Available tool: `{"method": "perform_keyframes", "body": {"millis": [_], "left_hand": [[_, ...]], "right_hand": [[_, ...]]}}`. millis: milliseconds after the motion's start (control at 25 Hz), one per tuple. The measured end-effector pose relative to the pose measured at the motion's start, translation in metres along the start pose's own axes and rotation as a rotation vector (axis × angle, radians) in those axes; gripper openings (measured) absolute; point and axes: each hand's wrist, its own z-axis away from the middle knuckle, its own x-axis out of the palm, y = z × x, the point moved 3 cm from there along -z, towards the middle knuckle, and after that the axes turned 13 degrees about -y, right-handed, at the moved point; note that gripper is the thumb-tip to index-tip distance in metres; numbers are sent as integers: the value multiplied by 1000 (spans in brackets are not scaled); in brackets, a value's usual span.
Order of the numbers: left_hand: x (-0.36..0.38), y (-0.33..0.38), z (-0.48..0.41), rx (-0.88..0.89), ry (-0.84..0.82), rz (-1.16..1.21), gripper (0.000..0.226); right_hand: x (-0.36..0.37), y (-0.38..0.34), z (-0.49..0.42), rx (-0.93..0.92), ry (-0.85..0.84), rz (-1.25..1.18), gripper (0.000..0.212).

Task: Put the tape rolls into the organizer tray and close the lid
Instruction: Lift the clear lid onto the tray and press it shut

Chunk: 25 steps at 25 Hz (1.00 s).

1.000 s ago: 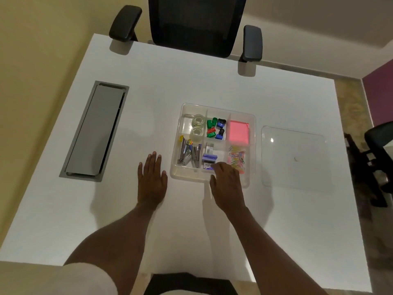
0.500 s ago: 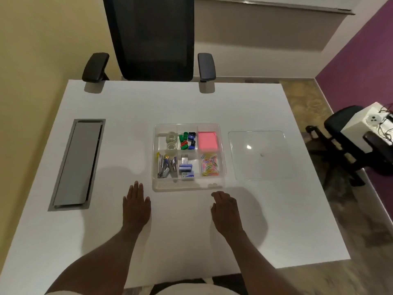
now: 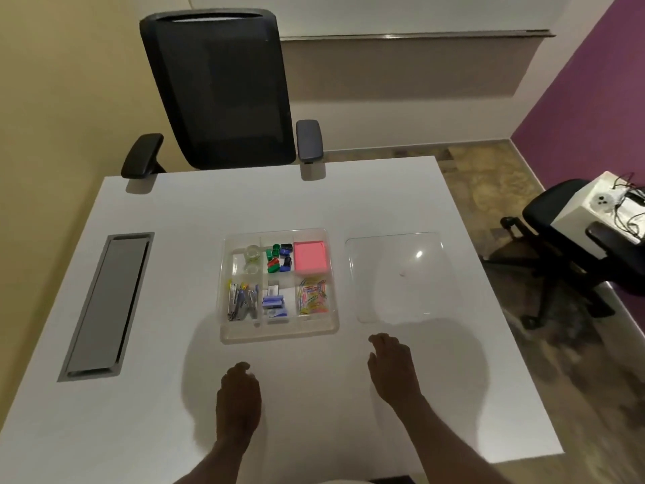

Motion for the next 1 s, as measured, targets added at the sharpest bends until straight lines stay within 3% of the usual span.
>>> {"method": "perform_keyframes", "body": {"millis": [320,520,760,880,1000], "left_hand": [[97,150,4,192,-222,-20,27],[118,245,-32,256,-227,35,32],[116,296,-88,84,-254,-2,55],[114,304,-108,-41,-257,15,54],[116,304,-123,-53,-241,21,51]], "right_hand": [[-50,127,-28,104,24,24,35],[-94,180,-72,150,77,-52,35],[-130,200,-129,197,100,-227,39],[-137,209,-151,264,44,-275,49],[-135,215,-164,316,-37,-307,60]]}}
